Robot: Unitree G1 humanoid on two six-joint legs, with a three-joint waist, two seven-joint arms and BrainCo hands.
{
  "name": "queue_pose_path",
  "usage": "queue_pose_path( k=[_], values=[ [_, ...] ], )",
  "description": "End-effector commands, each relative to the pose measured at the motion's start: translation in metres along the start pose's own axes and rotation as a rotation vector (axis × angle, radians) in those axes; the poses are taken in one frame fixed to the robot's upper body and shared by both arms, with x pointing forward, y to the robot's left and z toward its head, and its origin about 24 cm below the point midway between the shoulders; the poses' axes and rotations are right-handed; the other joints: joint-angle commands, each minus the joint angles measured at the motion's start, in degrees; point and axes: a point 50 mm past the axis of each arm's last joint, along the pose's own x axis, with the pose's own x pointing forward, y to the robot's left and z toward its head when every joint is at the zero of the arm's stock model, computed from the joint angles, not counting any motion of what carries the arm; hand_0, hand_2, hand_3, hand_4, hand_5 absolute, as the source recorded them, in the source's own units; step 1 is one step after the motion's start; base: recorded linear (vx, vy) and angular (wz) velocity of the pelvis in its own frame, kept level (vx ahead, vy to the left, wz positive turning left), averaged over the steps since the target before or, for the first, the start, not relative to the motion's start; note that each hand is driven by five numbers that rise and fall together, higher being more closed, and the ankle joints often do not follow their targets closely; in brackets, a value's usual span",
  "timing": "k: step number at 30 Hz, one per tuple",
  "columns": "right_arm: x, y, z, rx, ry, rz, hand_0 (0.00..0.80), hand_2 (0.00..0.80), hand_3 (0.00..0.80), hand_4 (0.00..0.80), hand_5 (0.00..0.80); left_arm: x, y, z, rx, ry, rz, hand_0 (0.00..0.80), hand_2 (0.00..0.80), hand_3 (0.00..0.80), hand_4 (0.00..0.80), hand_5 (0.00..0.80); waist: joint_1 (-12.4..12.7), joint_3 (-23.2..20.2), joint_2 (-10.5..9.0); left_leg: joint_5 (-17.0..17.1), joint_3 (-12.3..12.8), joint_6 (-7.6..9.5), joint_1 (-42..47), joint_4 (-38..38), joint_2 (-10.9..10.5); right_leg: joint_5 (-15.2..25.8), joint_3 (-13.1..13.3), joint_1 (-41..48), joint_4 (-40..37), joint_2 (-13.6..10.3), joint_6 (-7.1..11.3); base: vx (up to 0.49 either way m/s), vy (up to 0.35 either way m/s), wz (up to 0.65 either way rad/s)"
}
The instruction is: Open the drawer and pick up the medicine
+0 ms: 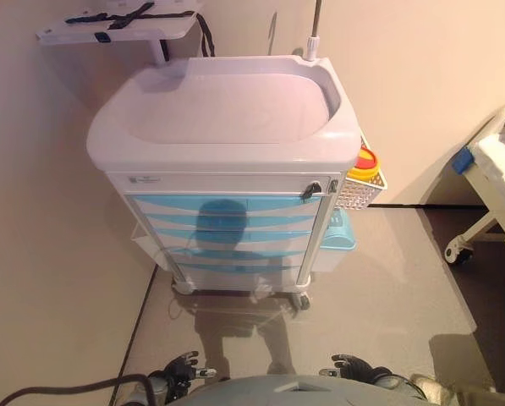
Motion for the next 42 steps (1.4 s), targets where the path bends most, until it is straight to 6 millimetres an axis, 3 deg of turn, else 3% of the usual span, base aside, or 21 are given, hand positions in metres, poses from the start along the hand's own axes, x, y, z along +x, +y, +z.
queue_pose_path(
  k=[1,22,26,32,42],
  values=[
    [0.004,0.008,0.017,-0.012,-0.047,0.016,0.0,0.0,0.0,0.0,0.0,0.005,-0.006,0.015,-0.019,-0.033,-0.035,0.0,0.0,0.0,0.0,0.0,0.72,-0.09,-2.48,-6.91,-0.03,2.97,0.18,2.96,-4.13,2.86,-0.87,-2.72,1.17,-1.26,1.59,0.0,0.0,0.0],
    [0.003,0.006,0.014,-0.014,-0.054,0.003,0.0,0.0,0.0,0.0,0.0,0.005,-0.004,0.017,-0.032,-0.037,-0.021,0.0,0.0,0.0,0.0,0.0,0.26,2.28,-2.56,-7.22,-0.56,3.71,-2.04,4.65,-4.41,2.28,0.82,-5.59,3.79,-1.32,1.57,0.022,0.01,0.0],
    [0.004,0.001,0.029,-0.027,-0.102,-0.018,0.0,0.0,0.0,0.0,0.0,0.007,-0.002,0.036,-0.024,-0.096,-0.011,0.0,0.0,0.0,0.0,0.0,0.01,4.31,-2.48,-7.05,-0.56,4.22,-5.3,6.0,-4.32,2.11,1.51,-9.81,6.28,-1.29,1.44,-0.067,0.039,-0.07],
    [0.003,-0.01,0.064,-0.063,-0.206,-0.062,0.0,0.0,0.0,0.0,0.0,0.008,0.004,0.08,-0.061,-0.245,0.024,0.0,0.0,0.0,0.0,0.0,-0.45,10.34,-2.72,-6.42,0.18,4.65,-11.53,8.72,-4.22,2.72,2.52,-16.38,9.19,-1.12,1.35,-0.136,0.021,-0.07],
    [-0.003,-0.023,0.115,-0.078,-0.359,-0.128,0.0,0.0,0.0,0.0,0.0,0.001,0.012,0.138,-0.045,-0.433,0.063,0.0,0.0,0.0,0.0,0.0,-0.41,17.85,-3.79,-5.65,0.85,5.2,-27.5,20.19,-4.61,3.61,2.76,-30.56,18.16,-1.02,1.3,-0.11,-0.008,-0.1]
  ],
)
